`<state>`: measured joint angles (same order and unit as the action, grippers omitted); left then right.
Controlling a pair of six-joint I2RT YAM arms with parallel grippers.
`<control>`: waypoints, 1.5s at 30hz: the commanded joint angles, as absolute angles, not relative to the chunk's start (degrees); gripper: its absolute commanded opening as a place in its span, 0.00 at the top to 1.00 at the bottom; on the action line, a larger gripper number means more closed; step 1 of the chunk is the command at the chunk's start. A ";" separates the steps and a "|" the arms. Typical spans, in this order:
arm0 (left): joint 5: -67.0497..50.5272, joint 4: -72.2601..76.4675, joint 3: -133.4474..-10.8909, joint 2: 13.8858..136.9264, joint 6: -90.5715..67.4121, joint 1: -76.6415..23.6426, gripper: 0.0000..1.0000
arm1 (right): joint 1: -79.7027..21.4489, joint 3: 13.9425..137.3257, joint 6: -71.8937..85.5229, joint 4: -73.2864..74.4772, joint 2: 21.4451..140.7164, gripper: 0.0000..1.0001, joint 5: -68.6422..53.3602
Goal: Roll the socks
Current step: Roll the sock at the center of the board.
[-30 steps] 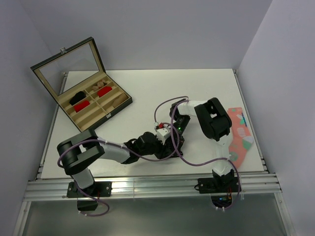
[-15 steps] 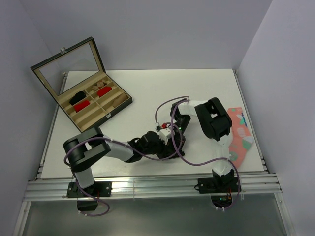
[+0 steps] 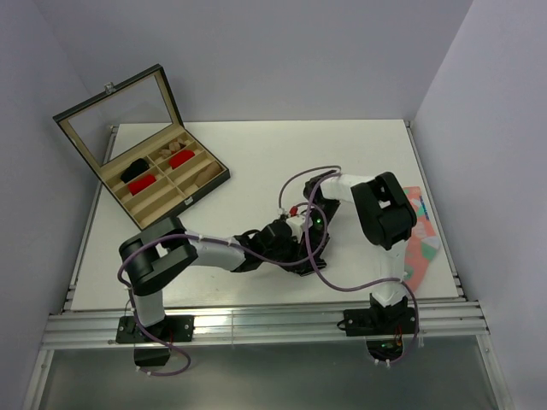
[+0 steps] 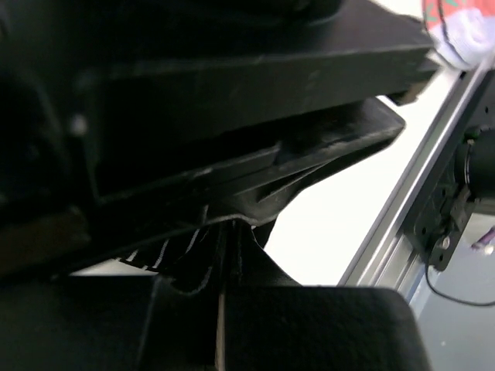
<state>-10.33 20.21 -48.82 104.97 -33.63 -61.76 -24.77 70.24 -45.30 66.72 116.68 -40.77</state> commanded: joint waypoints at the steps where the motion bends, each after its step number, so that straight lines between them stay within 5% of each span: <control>1: -5.80 5.81 -50.00 109.60 -36.30 -62.23 1.00 | -24.09 70.14 -42.19 53.01 112.24 0.62 -42.98; 30: -20.55 -10.36 -48.78 111.09 -33.49 -50.80 1.00 | -7.82 59.25 -46.83 46.50 88.08 0.57 -42.45; 37: -29.44 -12.30 -49.83 113.90 -31.20 -48.78 1.00 | -14.05 48.71 -49.83 38.26 74.65 0.57 -35.87; 45: -35.33 -16.26 -51.50 116.36 -29.18 -47.99 1.00 | -33.20 35.95 -47.64 25.67 62.93 0.54 -26.28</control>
<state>-39.62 0.80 -55.29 110.52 -35.42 -47.37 -29.87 36.58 -47.81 33.21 65.28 -30.59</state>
